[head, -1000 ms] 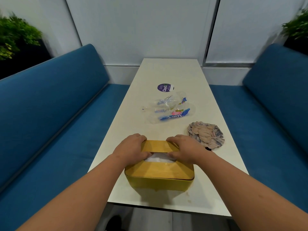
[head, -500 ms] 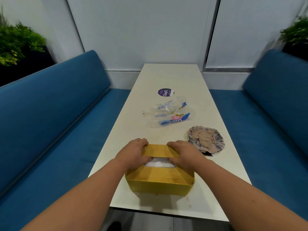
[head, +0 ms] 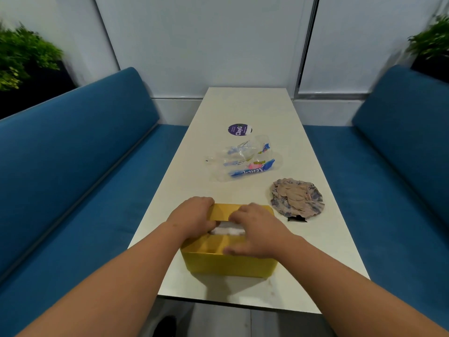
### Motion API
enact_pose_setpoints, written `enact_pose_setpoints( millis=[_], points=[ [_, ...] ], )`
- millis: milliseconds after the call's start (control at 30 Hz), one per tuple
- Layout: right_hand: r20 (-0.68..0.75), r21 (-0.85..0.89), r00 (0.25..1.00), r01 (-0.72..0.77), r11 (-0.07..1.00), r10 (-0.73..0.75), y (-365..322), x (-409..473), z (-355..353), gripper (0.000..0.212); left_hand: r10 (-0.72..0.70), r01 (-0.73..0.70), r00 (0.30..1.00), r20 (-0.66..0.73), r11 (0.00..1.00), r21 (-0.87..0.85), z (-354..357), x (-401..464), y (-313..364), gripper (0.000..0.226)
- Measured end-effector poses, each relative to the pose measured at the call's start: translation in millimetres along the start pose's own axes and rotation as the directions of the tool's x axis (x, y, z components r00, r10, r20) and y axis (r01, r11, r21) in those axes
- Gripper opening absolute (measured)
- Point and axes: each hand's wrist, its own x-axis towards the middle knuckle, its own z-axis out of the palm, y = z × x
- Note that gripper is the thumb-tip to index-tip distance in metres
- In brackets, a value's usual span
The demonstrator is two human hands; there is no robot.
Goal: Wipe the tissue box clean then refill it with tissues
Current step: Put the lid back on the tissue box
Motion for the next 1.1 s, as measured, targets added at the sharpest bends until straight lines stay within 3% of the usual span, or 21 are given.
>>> enact_pose_setpoints(
  millis=[100,500,767,967,1100],
  points=[
    [0.242,-0.034,0.968,-0.051,0.998,0.058,-9.8,1.8,2.9,0.070,-0.010,0.010,1.000,0.010,1.000,0.012,-0.7,0.3,0.6,0.055],
    [0.542,-0.075,0.839,-0.001,0.997,0.042,-14.7,21.5,-2.5,0.064,-0.024,0.021,0.999,-0.023,0.993,-0.119,10.5,-8.9,-8.4,0.069],
    [0.512,-0.081,0.858,0.019,0.997,0.025,-16.7,20.1,-5.8,0.059,-0.006,0.006,1.000,-0.005,0.995,-0.096,3.7,-7.2,-7.8,0.069],
    [0.372,-0.080,0.927,0.071,0.994,-0.037,-19.0,6.5,-0.2,0.035,-0.013,0.011,1.000,-0.017,0.991,-0.132,-0.7,-7.2,-8.9,0.066],
    [0.346,-0.050,0.938,0.052,0.997,-0.032,-19.9,0.6,7.2,0.032,0.004,-0.004,1.000,0.002,0.997,-0.080,-0.2,-6.8,-8.0,0.065]
  ],
)
